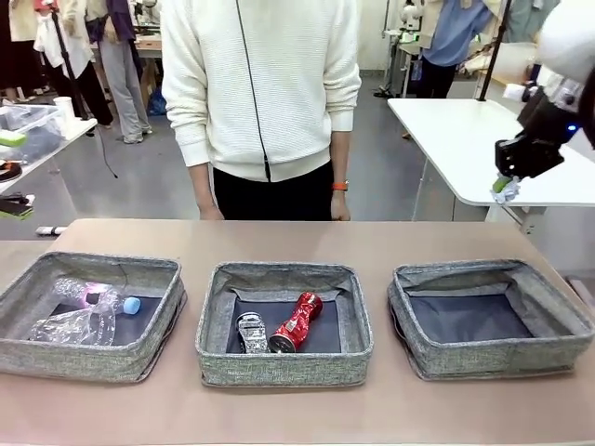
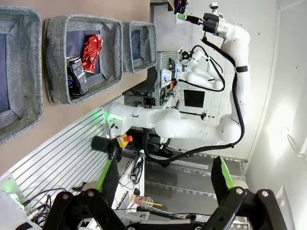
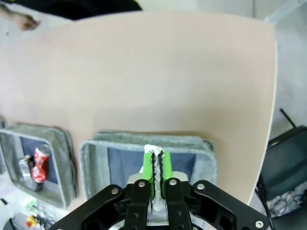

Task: Sort the waste into the appropriate baskets.
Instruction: Pick up the waste item pointed out by the person.

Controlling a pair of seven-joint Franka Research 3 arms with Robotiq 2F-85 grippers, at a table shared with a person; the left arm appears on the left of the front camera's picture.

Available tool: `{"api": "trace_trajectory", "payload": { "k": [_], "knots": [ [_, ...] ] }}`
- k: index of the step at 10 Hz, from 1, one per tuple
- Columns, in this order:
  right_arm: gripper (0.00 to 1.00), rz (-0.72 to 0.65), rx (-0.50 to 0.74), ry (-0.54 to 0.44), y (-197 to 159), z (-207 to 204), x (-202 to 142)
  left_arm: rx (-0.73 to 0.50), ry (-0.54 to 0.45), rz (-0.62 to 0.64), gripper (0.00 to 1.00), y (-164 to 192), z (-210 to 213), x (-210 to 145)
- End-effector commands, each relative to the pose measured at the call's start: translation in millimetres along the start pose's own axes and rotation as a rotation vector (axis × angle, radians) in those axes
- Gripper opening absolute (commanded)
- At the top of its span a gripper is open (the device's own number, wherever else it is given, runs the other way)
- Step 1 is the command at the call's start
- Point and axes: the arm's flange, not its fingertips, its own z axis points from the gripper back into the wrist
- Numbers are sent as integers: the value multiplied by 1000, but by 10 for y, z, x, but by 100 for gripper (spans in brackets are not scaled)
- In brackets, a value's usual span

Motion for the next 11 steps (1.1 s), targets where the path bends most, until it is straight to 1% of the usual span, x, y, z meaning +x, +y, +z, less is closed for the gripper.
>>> {"api": "trace_trajectory", "payload": {
  "k": [1, 2, 3, 4, 5, 6, 7, 8, 9, 10, 11],
  "knots": [
    [8, 14, -4, 4, 68, -5, -52, -12, 2, 8, 100, -61, -13, -7],
    [8, -93, 77, 45, 112, -161, 29, -12, 2, 8, 100, -61, -13, -7],
    [8, -143, 39, 29, 396, 42, 12, -12, 2, 8, 100, -61, -13, -7],
    [8, -168, 9, 23, 768, 298, -76, -12, 2, 8, 100, -61, -13, -7],
    [8, -269, -42, 51, 1216, 489, -190, -12, 2, 8, 100, -61, -13, -7],
    [8, -316, -83, 17, 1762, 606, -360, -12, 2, 8, 100, -61, -13, -7],
    [8, -270, -89, 24, 2185, 665, -533, -12, 2, 8, 100, -61, -13, -7],
    [8, -239, -92, 34, 2536, 700, -713, -12, 2, 8, 100, -61, -13, -7],
    [8, -160, -65, 55, 2822, 769, -912, -12, 2, 8, 100, -61, -13, -7],
    [8, -96, -32, 96, 3090, 872, -1113, -12, 2, 8, 100, -61, -13, -7],
    [8, -40, -16, 86, 3334, 968, -1279, -12, 2, 8, 100, -61, -13, -7]
  ]
}}
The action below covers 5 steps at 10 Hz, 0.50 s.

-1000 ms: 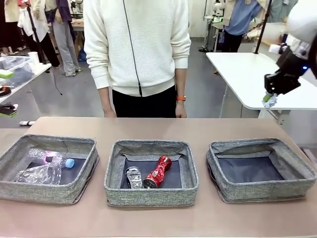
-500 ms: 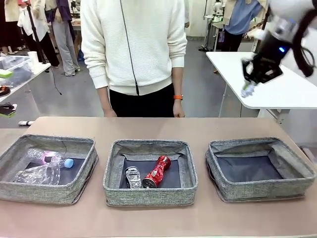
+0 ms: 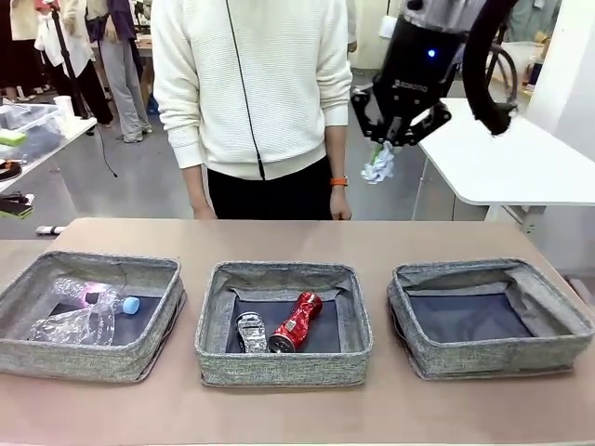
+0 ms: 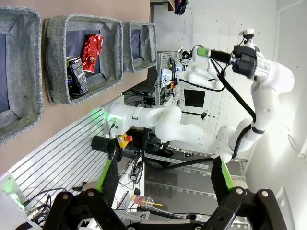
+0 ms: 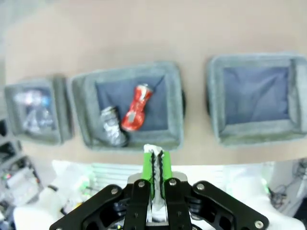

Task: Sort the waste into the appropriate baskets.
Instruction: Pick up the waste item pointed out by the person.

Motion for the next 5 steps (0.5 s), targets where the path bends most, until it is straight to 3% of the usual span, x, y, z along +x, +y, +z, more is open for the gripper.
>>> {"api": "trace_trajectory", "payload": {
  "k": [1, 3, 4, 5],
  "knots": [
    [8, 110, 12, 21, 195, 166, -161, -14, 0, 9, 100, -56, -6, -8],
    [8, 203, 44, -12, 320, 138, -201, -14, 0, 9, 100, -56, -6, -8],
    [8, 94, 7, 6, 304, 149, -262, -14, 0, 9, 100, -56, -6, -8],
    [8, 94, 7, 6, 304, 149, -262, -14, 0, 9, 100, -56, -6, -8]
  ]
}}
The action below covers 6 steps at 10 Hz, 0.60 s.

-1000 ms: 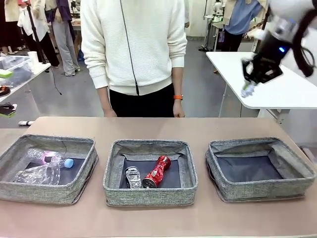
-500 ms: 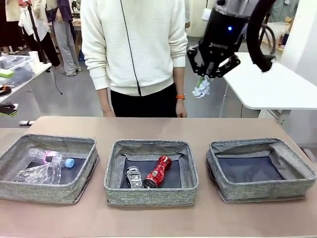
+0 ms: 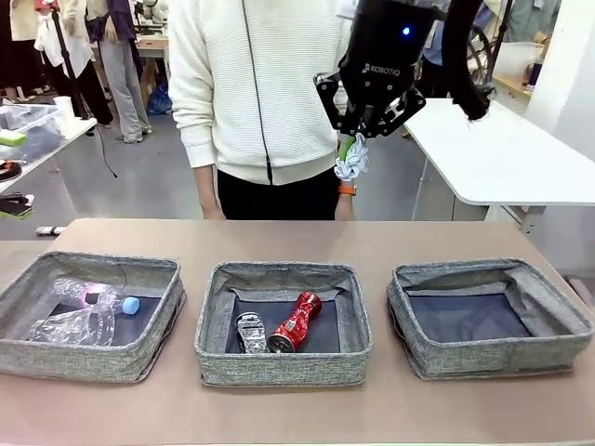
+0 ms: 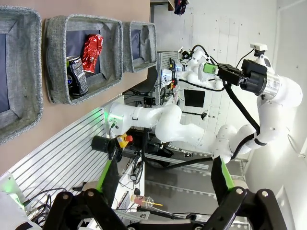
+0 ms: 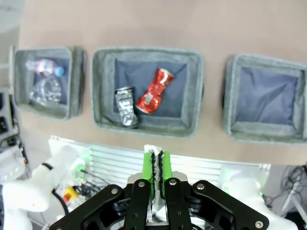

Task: Sort the waste into the appropriate baskets.
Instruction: Pick up the waste item pointed out by the person.

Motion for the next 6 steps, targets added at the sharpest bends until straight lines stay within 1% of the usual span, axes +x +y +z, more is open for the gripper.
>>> {"api": "trace_trajectory", "payload": {
  "k": [1, 2, 3, 4, 5, 6],
  "knots": [
    [8, -38, -3, 5, -52, -27, 14, -14, 1, 8, 100, -56, -7, -8],
    [8, 0, 0, 0, 0, 0, 0, -14, 1, 8, 100, -56, -7, -8],
    [8, 56, -85, -77, 225, 40, -100, -14, 1, 8, 100, -56, -7, -8],
    [8, 77, -44, -105, 499, 138, -122, -14, 1, 8, 100, -56, -7, -8],
    [8, 90, -35, -125, 712, 217, -154, -14, 1, 8, 100, -56, -7, -8],
    [8, 68, -23, -129, 872, 297, -204, -14, 1, 8, 100, -56, -7, -8]
  ]
}}
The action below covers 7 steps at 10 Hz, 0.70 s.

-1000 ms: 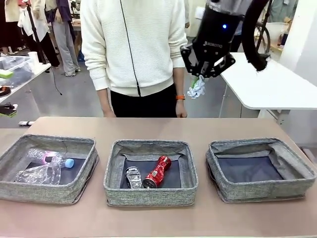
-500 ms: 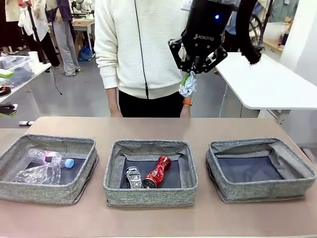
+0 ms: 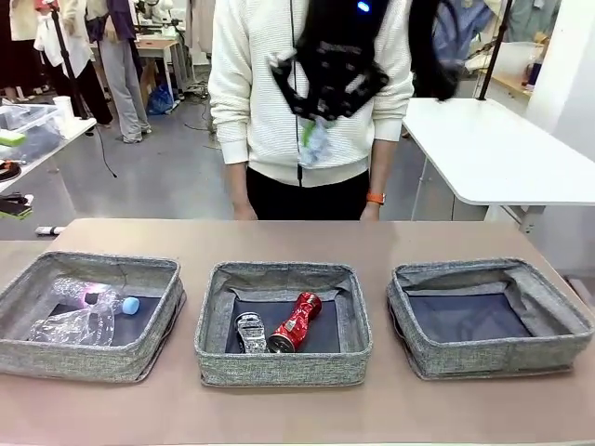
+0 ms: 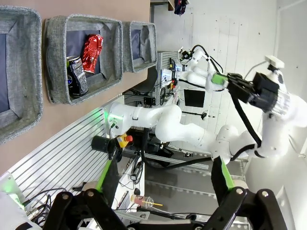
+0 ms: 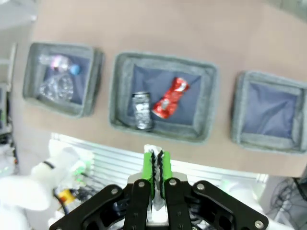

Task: Sort the waste into the appropriate baskets.
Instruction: Pick up the waste item pointed out by the person.

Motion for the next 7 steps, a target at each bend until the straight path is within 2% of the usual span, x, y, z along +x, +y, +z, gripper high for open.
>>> {"api": "trace_trajectory", "payload": {
  "k": [1, 3, 7],
  "knots": [
    [8, -65, -45, -23, 275, 152, 97, -14, 1, 8, 100, -57, -7, -9],
    [8, -85, -91, -40, 376, 310, 63, -14, 1, 8, 100, -57, -7, -9],
    [8, -31, -126, -98, 420, 680, 107, -14, 1, 8, 100, -57, -7, -9]
  ]
}}
